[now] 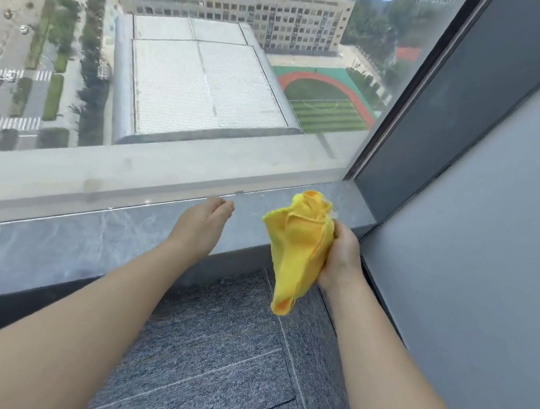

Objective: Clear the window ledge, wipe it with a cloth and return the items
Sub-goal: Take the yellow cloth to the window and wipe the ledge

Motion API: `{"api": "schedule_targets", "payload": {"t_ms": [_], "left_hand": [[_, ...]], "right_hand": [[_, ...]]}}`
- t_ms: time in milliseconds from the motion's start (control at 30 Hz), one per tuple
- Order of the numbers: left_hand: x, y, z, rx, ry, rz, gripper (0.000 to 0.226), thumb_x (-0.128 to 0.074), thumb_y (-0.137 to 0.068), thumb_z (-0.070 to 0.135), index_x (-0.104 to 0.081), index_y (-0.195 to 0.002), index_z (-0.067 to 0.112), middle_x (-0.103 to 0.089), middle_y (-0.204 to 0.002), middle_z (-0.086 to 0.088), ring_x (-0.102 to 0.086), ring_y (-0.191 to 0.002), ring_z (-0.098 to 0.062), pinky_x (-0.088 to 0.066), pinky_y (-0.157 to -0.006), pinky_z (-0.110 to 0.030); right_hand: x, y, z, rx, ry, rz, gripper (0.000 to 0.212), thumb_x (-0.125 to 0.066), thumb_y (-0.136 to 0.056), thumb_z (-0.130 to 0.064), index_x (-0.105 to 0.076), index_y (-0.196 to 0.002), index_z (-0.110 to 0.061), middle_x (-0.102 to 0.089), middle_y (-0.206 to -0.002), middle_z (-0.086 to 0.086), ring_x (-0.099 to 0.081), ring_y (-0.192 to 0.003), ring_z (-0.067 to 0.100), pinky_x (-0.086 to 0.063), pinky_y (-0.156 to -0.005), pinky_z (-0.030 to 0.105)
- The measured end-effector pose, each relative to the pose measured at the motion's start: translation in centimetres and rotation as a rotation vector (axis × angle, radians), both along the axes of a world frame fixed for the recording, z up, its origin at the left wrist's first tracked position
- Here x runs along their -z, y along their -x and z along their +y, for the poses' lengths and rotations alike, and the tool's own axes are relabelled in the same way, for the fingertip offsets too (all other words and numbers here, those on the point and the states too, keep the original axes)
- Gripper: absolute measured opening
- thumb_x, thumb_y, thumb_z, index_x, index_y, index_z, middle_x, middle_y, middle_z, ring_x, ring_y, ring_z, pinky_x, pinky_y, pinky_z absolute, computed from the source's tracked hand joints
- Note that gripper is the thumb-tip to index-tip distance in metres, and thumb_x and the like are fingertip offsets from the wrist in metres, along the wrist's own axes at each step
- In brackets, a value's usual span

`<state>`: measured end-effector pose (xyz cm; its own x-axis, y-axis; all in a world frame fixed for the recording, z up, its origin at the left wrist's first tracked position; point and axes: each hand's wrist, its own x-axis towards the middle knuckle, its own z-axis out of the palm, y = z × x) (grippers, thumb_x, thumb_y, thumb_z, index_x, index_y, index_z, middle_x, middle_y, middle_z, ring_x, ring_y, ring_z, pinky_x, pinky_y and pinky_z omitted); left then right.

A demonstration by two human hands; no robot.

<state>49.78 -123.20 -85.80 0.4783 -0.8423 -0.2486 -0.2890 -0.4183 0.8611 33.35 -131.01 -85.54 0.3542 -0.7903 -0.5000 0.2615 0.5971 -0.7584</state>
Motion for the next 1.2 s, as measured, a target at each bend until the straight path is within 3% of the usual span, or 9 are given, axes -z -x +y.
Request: {"api": "schedule_targets", "payload": {"t_ms": [133,267,367,433,600,733,900,1100,1200], "left_hand": [[-8.4,0.2,1.7,0.006,-0.072,0.29,0.035,-0.034,-0.091,0.04,-0.049,-0.109,0.014,-0.052,-0.12,-0.01,-0.048,-0.109,-0.027,-0.036,-0.102,-0.043],[-19.4,-0.3,3.7,-0.016,-0.1,0.702,0.036,-0.037,-0.088,0.044,-0.055,-0.091,0.013,-0.058,-0.091,-0.005,-0.054,-0.087,-0.021,-0.043,-0.086,-0.035],[-28.0,-1.7,5.2,-0.178,-0.016,0.782,0.022,-0.046,-0.088,0.029,-0.055,-0.086,0.009,-0.058,-0.082,-0.006,-0.055,-0.074,-0.019,-0.045,-0.067,-0.028],[-33.6,-3.1,6.3,-0.285,0.029,0.76,0.019,-0.05,-0.087,0.023,-0.052,-0.092,0.005,-0.057,-0.086,-0.01,-0.055,-0.075,-0.022,-0.046,-0.065,-0.028],[-46.4,-6.6,10.7,-0.494,0.152,0.643,0.01,-0.056,-0.084,0.021,-0.056,-0.086,0.011,-0.062,-0.088,-0.009,-0.059,-0.078,-0.023,-0.049,-0.071,-0.035],[-53.3,-8.2,17.0,-0.618,0.238,0.509,0.005,-0.058,-0.084,0.018,-0.054,-0.08,0.018,-0.061,-0.089,-0.008,-0.059,-0.077,-0.022,-0.05,-0.069,-0.035],[-59.4,-9.4,29.6,-0.783,0.291,0.338,0.018,-0.061,-0.08,0.009,-0.05,-0.094,0.014,-0.058,-0.09,-0.006,-0.057,-0.077,-0.02,-0.048,-0.063,-0.032],[-64.6,-7.1,48.4,-1.141,0.323,0.115,0.029,-0.06,-0.081,0.012,-0.05,-0.108,0.009,-0.056,-0.087,-0.002,-0.053,-0.072,-0.014,-0.046,-0.059,-0.023],[-66.5,-4.6,57.0,-1.323,0.262,-0.03,0.042,-0.064,-0.079,0.013,-0.046,-0.116,0.007,-0.051,-0.099,-0.003,-0.05,-0.091,-0.021,-0.039,-0.075,-0.029]], "right_hand": [[-10.1,-2.9,1.6,0.068,-0.087,-0.176,0.041,-0.029,-0.092,-0.032,-0.062,-0.075,-0.014,-0.068,-0.066,0.005,-0.058,-0.076,0.023,-0.046,-0.075,0.031],[-21.0,-5.7,3.7,-0.02,-0.186,-0.226,0.038,-0.028,-0.092,-0.031,-0.061,-0.087,-0.012,-0.062,-0.091,0.011,-0.056,-0.088,0.027,-0.045,-0.083,0.037],[-28.7,-7.1,4.7,-0.121,-0.232,-0.228,0.04,-0.025,-0.091,-0.028,-0.06,-0.093,-0.009,-0.061,-0.098,0.013,-0.055,-0.104,0.029,-0.04,-0.098,0.043],[-33.9,-7.6,4.7,-0.227,-0.206,-0.232,0.039,-0.026,-0.091,-0.03,-0.06,-0.09,-0.011,-0.06,-0.096,0.013,-0.056,-0.101,0.028,-0.039,-0.1,0.042],[-46.3,-9.8,5.7,-0.697,-0.049,0.032,0.036,-0.043,-0.088,-0.045,-0.06,-0.094,-0.015,-0.071,-0.079,0.003,-0.066,-0.073,0.019,-0.049,-0.075,0.039],[-52.8,-13.7,10.4,-0.933,0.15,0.218,0.023,-0.055,-0.088,-0.028,-0.053,-0.109,-0.019,-0.061,-0.106,0.004,-0.059,-0.09,0.023,-0.051,-0.074,0.04],[-57.4,-18.4,21.7,-1.096,0.292,0.197,0.029,-0.05,-0.084,0.005,-0.048,-0.103,-0.018,-0.058,-0.085,0.0,-0.055,-0.068,0.016,-0.048,-0.049,0.022],[-61.9,-21.2,38.5,-1.398,0.383,0.074,0.033,-0.037,-0.076,0.019,-0.059,-0.074,-0.004,-0.06,-0.054,0.002,-0.057,-0.052,0.017,-0.048,-0.046,0.018],[-64.1,-21.5,46.9,-1.535,0.445,0.042,0.033,-0.038,-0.079,0.014,-0.058,-0.085,-0.012,-0.055,-0.063,0.001,-0.053,-0.057,0.015,-0.044,-0.052,0.022]]}}
